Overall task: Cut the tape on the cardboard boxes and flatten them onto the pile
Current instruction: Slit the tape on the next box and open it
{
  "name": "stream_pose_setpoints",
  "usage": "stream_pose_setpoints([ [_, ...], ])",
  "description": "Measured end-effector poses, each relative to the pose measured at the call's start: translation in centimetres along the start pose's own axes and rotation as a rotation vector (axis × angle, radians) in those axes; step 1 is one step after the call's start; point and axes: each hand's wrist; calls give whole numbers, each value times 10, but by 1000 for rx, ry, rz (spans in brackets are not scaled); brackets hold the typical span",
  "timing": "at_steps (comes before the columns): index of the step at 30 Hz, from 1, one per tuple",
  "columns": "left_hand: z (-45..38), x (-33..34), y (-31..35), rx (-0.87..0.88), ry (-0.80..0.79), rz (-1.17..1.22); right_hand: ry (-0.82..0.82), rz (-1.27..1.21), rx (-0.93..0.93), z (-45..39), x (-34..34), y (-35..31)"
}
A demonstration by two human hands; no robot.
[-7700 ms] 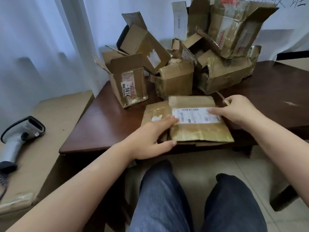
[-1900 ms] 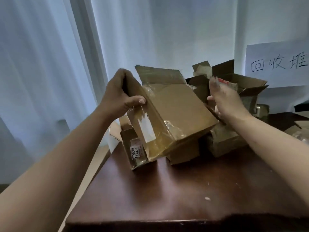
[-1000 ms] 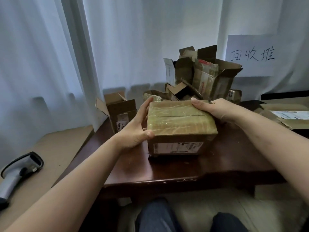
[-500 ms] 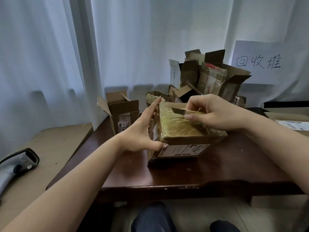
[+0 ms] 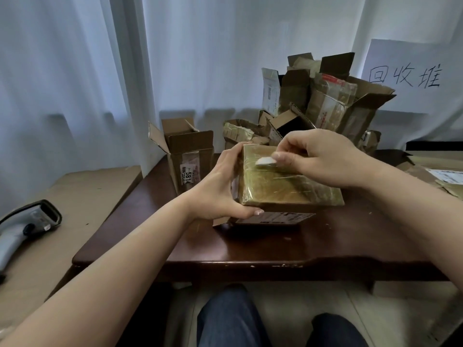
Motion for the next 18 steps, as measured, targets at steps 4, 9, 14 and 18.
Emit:
stream_pose_setpoints([
  [4, -1, 2, 0, 7, 14, 6, 100, 139, -70, 3, 4, -1],
  [9, -2, 2, -1, 8, 21, 2, 184, 258, -210, 2, 10, -4],
  [14, -3, 3, 1, 9, 18, -31, 230, 334, -359, -3, 12, -8],
  [18, -6, 2, 1, 5, 21, -42, 222, 371, -402, -5, 13, -10],
])
Point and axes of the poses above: each hand's wrist, its own z-axis away from the middle knuckle, its own x-axis out of the palm, y = z × x, and after that the axes turned 11 degrees about -z, right-handed
